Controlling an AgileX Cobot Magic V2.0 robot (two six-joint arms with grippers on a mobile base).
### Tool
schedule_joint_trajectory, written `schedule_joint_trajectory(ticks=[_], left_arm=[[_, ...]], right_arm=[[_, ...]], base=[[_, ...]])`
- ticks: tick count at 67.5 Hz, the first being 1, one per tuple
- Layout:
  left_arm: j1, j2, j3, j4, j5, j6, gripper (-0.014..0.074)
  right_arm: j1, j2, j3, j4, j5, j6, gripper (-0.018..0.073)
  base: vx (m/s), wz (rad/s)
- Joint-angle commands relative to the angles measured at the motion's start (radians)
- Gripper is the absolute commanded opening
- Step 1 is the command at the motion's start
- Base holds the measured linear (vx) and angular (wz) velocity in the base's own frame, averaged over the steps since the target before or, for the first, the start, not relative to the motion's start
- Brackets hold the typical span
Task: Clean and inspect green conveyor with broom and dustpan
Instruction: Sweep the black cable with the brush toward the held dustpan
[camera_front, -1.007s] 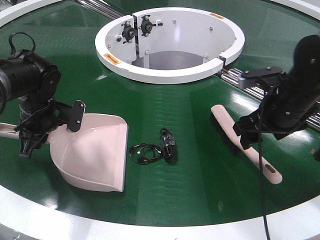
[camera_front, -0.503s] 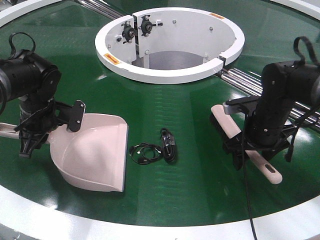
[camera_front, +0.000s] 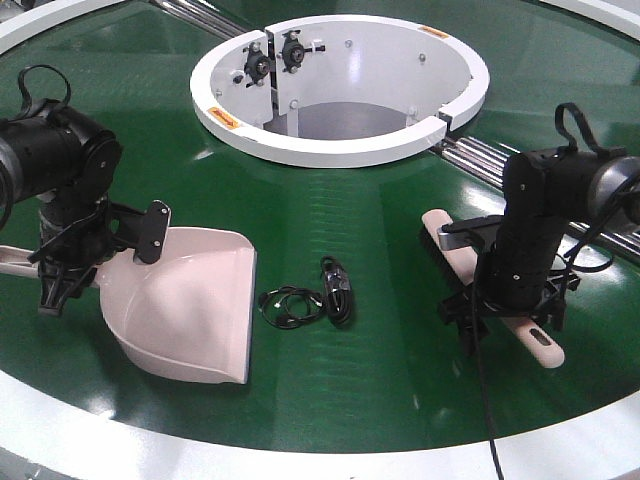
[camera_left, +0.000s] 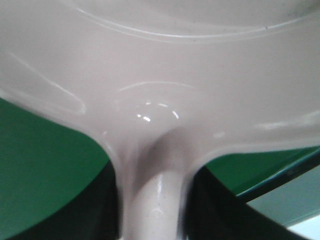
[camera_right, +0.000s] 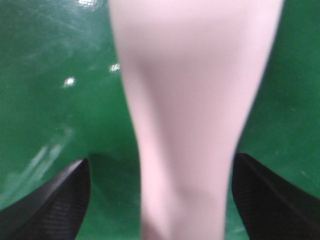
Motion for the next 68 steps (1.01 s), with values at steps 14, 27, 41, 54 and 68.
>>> schedule_joint_trajectory(ticks=[14,27,41,54,68], left_arm=[[-0.004,-0.047,-0.029,0.028,0.034,0.004,-0.0006],[-0.004,-0.047,-0.029,0.028,0.034,0.004,-0.0006],[-0.004,-0.047,-0.029,0.028,0.034,0.004,-0.0006],[-0.004,-0.047,-0.029,0.028,0.034,0.004,-0.0006],[-0.004,-0.047,-0.029,0.028,0.033,0.004,-0.0006]], right_arm=[[-0.004,-0.042,-0.029,-0.008,-0.048,0.019,0.0295],[-0.004,-0.042,-0.029,-0.013,-0.062,0.025,-0.0017],[-0.003,-0.048,-0.029,-0.016,-0.061,0.052,-0.0008],[0.009,-0.099,-0.029,-0.017,-0.053,0.086,-0.0004],[0.041,-0.145,-0.029,-0.021,0.009,0.137,-0.0004]], base=[[0.0,0.0],[0.0,0.0],[0.0,0.0],[0.0,0.0],[0.0,0.0]])
